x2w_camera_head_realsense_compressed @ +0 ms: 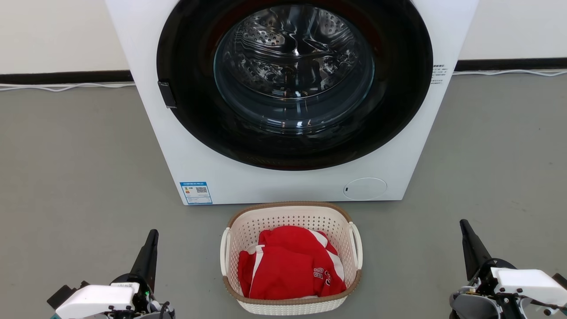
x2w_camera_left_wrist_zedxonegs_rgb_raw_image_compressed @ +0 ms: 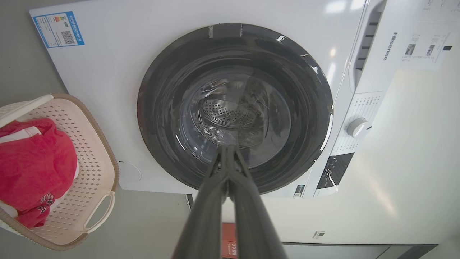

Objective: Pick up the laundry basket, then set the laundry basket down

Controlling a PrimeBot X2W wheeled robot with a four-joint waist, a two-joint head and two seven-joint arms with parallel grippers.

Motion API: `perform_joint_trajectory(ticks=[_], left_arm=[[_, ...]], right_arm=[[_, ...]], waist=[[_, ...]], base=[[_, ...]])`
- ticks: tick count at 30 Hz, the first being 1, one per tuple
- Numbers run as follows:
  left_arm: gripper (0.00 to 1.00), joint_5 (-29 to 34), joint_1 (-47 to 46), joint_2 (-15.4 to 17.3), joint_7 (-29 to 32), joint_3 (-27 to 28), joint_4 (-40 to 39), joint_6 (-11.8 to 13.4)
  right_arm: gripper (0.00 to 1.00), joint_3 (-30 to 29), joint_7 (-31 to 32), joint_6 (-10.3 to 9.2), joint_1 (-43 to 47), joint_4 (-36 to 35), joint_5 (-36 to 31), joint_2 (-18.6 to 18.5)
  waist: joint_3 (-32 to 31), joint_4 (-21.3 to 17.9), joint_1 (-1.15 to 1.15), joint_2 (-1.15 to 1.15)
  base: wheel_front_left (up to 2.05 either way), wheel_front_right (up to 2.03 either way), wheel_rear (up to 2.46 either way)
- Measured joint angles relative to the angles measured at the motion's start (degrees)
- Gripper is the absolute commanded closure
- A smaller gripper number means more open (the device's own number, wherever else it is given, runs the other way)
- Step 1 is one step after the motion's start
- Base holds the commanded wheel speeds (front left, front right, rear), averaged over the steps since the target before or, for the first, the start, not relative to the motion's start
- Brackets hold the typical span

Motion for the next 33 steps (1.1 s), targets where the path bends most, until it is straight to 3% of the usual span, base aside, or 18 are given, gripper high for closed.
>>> perform_joint_trajectory(ticks=[29, 30, 33], left_arm=[[1.00, 0.0, 0.0, 0.0, 0.0, 0.0, 0.0, 0.0], [0.00, 0.0, 0.1, 0.0, 0.0, 0.0, 0.3, 0.0], [0.00, 0.0, 0.9, -0.3, -0.1, -0.1, 1.6, 0.0]], right_arm=[[1.00, 0.0, 0.0, 0.00, 0.0, 0.0, 0.0, 0.0], [0.00, 0.0, 0.0, -0.01, 0.2, 0.2, 0.0, 0.0], [0.00, 0.2, 0.0, -0.03, 0.9, 1.5, 0.0, 0.2]], waist=[[0.0, 0.0, 0.00, 0.00], [0.0, 0.0, 0.00, 0.00], [0.0, 0.0, 0.00, 0.00]], base=[[0.00, 0.00, 0.00], [0.00, 0.00, 0.00], [0.00, 0.00, 0.00]])
